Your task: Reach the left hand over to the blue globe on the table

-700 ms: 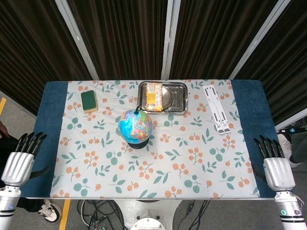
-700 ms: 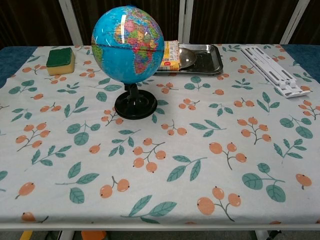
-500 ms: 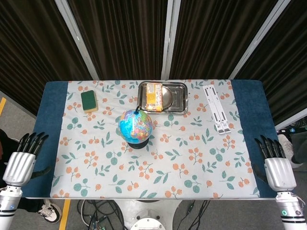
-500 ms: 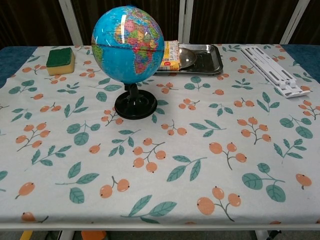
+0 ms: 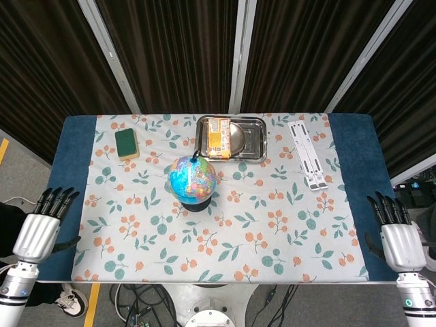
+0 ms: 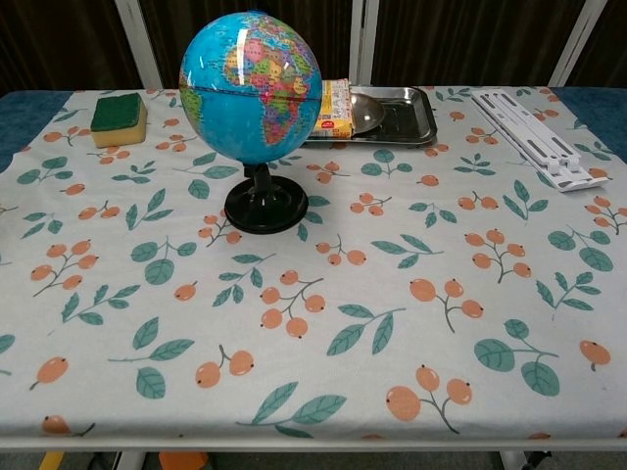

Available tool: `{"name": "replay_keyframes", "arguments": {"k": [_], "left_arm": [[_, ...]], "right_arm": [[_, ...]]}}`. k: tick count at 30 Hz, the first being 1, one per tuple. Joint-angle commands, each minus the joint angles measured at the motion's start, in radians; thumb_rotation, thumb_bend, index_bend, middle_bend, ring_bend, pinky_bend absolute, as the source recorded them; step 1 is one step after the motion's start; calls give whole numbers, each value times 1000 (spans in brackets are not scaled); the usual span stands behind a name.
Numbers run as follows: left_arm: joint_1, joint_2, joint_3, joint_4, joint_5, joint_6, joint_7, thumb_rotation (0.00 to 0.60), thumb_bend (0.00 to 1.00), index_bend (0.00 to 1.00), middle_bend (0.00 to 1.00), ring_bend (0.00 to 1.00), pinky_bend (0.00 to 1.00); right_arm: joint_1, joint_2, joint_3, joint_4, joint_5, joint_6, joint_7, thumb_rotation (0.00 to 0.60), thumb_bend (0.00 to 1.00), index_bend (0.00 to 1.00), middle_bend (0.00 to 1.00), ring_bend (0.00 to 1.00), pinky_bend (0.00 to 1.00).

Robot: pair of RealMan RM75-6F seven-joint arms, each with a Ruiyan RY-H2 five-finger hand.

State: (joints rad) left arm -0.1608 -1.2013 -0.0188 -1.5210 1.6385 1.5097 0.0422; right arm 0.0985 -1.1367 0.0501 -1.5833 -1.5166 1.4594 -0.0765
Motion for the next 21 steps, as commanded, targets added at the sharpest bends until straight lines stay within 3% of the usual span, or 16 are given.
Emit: {"name": "replay_keyframes", "arguments": {"k": [1,12,21], "left_arm": [[-18,6,-4,-23,22,-4,-1,600,0,95,61,0,0],[-110,-33,-21,-87,130,-37,28,600,0,89,52,0,0],[-251,-81,-79,-151,152,-176,104,600,0,89,51,0,0]], "right_arm": [[2,-3,2,2,0,-1,1,600,291,0,0,0,0],[6,-13,-5,15,4,-20,-2,600,291,0,0,0,0],[10,-16,-9,12,3,-31,-12,600,291,0,0,0,0]]}}
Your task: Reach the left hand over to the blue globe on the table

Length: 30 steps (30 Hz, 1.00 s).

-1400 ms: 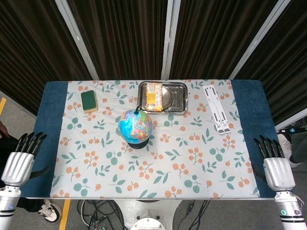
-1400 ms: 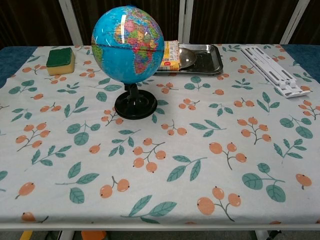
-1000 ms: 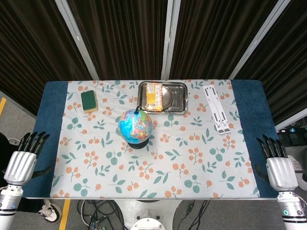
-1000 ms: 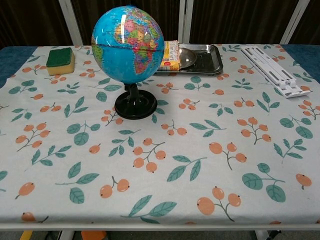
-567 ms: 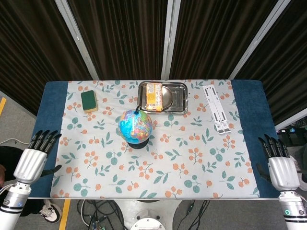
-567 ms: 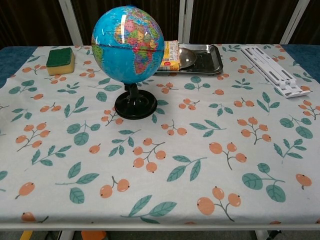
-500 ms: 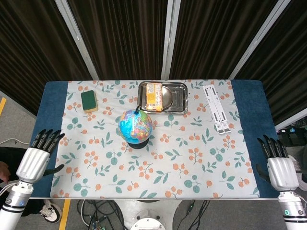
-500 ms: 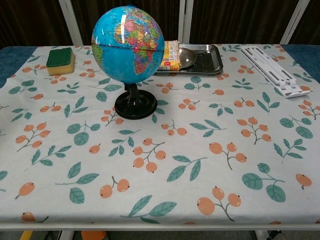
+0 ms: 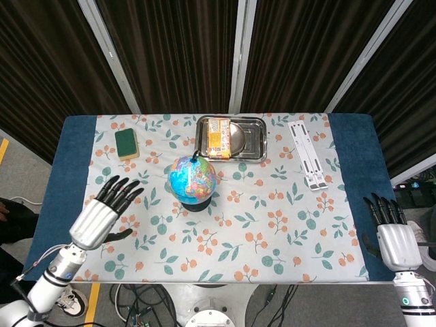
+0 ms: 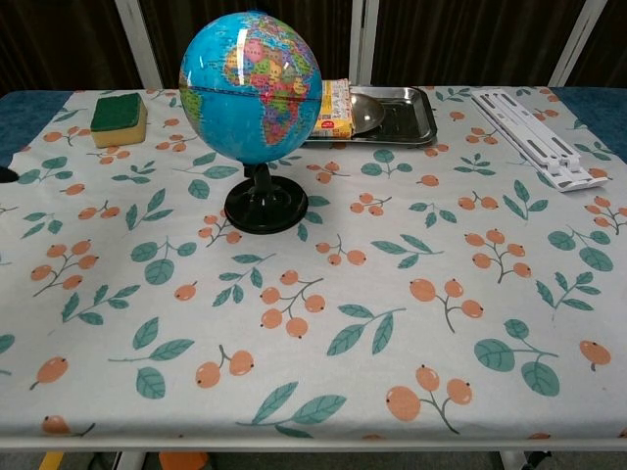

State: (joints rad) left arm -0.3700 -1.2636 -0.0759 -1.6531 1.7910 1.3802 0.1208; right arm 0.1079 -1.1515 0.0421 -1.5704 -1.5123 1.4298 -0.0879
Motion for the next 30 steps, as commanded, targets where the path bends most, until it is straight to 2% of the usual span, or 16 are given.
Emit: {"name": "replay_keyframes", "arguments": {"k": [1,14,25,30], "left_arm": [[-60,-26,-28,-24,-5,-69,35,600,0,89,51,0,0],[-190,-110,-75,-56,-35,-183,105,600,0,87,46,0,0],[-257,-188,-76,3,-88,-243,111,600,0,87,45,0,0],[-262,-197,-70,16,-109,-243,118,600,0,87,45,0,0]], "right_arm": [[2,-3,-2,0,-2,-3,-2,600,291,0,0,0,0],[4,-5,-3,11,2,-12,10,600,291,0,0,0,0],[6,-9,-4,23,7,-18,23,600,290,0,0,0,0],[3,-6,-3,30,10,-15,33,600,291,0,0,0,0]]}}
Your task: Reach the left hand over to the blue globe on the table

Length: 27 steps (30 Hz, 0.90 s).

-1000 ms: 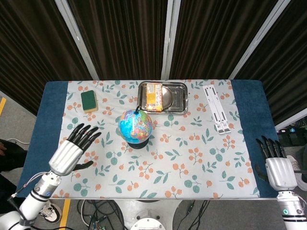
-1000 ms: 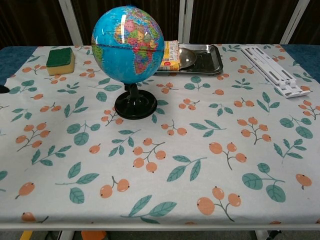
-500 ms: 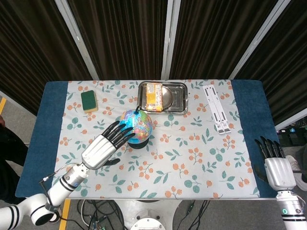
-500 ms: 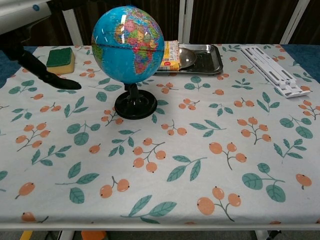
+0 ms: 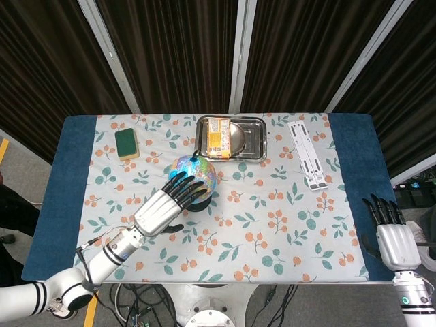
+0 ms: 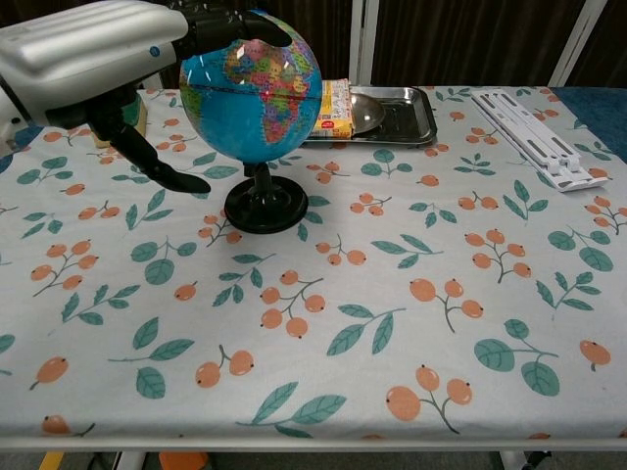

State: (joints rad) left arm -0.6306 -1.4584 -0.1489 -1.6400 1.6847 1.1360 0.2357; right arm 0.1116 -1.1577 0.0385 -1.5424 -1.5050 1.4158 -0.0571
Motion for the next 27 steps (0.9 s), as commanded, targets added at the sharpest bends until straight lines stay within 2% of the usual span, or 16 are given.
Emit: {"name": "replay_keyframes", "arguments": {"k": [1,27], "left_arm": [[-1,-2,5,4,-4,4,5,600,0,87,44,0,0],[46,66,48,-9,-70,72,13,600,0,87,44,0,0]], "right_arm": [[-1,0,0,4,3,-2,4,600,290,0,0,0,0],[0,-7,-1,3,2,-3,-7,600,292,0,0,0,0]]}}
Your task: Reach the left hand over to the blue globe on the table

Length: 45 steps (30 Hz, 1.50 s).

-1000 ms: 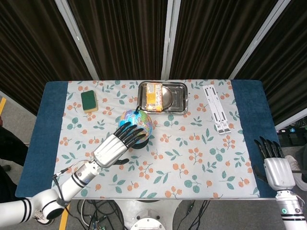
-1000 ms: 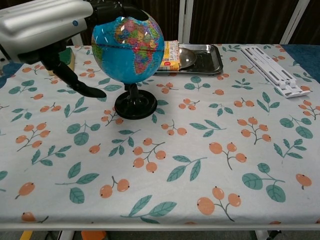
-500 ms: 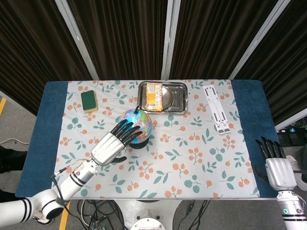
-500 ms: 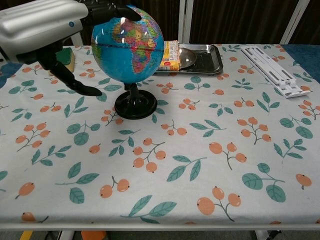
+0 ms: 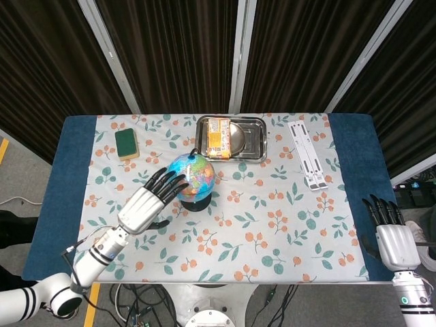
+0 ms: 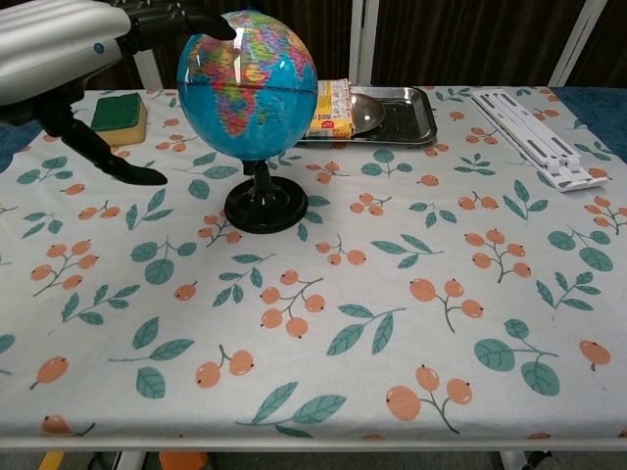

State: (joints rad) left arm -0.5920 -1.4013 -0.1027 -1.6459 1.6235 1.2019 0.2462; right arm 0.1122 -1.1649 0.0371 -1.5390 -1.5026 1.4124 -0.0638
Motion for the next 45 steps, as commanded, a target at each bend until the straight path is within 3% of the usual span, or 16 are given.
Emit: {"name": "replay_keyframes", "arguments": {"k": [1,7,14,21,35,45], "left_arm": [[13,15,3,-4,-17,9,4,600,0,87,45,2,0],[32,36,3,-8,-41,28,-2,600,0,87,45,24,0],[32,26,-2,-7,45,107,-36,600,0,88,45,0,0],[-1,15,17,-24,121,89,-41,600,0,88,45,0,0],[-51,-37,2,1,64,-1,-8,600,0,88,45,0,0],[-41,-31,7,10,45,11,6,600,0,88,45,0,0]], "right_arm": [[0,0,0,-1,0,1,-2,600,291,0,0,0,0],[0,0,0,-5,0,1,-8,600,291,0,0,0,0],[1,-1,0,-8,0,0,-13,600,292,0,0,0,0],[1,-3,0,0,4,-5,-5,600,292,0,0,0,0],[0,-3,1,13,6,-3,16,600,291,0,0,0,0],[1,-6,0,12,4,-6,11,600,292,0,0,0,0]]}}
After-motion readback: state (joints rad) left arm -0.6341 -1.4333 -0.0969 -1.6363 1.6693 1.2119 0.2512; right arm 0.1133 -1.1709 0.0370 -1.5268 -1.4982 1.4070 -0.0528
